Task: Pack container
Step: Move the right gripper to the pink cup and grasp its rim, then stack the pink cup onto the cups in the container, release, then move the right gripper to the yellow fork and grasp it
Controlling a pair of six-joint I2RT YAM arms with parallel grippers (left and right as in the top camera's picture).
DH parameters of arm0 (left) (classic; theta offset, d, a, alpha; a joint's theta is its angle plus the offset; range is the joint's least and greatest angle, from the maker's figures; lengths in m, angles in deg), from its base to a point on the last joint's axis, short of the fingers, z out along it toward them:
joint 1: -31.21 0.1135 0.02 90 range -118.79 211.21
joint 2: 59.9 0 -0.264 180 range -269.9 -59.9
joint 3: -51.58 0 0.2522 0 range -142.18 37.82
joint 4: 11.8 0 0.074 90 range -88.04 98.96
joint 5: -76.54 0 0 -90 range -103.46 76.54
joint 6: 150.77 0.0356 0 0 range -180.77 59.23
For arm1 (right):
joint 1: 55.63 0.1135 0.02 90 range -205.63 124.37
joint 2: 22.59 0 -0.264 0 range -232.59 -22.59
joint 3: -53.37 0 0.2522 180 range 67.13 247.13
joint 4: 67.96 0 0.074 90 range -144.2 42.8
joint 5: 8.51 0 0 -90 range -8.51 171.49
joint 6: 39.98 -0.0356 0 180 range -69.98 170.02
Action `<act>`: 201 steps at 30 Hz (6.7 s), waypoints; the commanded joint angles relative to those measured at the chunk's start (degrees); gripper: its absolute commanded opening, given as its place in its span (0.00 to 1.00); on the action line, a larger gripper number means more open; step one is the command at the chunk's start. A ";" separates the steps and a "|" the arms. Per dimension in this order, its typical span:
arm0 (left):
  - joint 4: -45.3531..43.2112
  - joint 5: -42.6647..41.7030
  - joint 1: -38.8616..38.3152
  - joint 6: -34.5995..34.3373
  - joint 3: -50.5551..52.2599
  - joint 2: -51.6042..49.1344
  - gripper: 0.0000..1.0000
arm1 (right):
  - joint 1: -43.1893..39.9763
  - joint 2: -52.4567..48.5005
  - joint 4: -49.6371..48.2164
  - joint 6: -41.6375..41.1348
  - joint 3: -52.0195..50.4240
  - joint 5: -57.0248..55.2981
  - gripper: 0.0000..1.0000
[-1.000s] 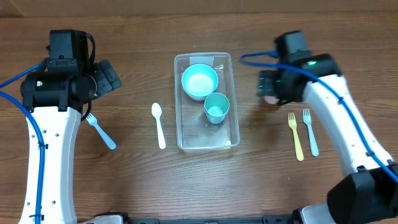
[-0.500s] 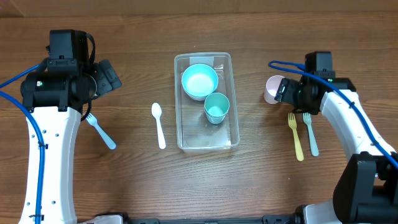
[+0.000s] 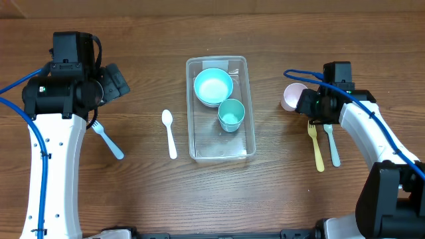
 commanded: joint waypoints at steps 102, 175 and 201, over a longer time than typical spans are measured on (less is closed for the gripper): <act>-0.07 -0.44 0.31 -1.03 -0.57 0.59 1.00 | 30.36 -4.00 31.34 -1.60 32.44 -5.88 0.04; -0.07 -0.44 0.31 -1.03 -0.57 0.59 1.00 | -5.57 9.11 5.22 17.46 -10.71 1.77 0.72; -0.07 -0.44 0.26 -1.03 -0.57 0.57 1.00 | -6.91 4.07 -7.32 20.72 -22.49 2.03 0.18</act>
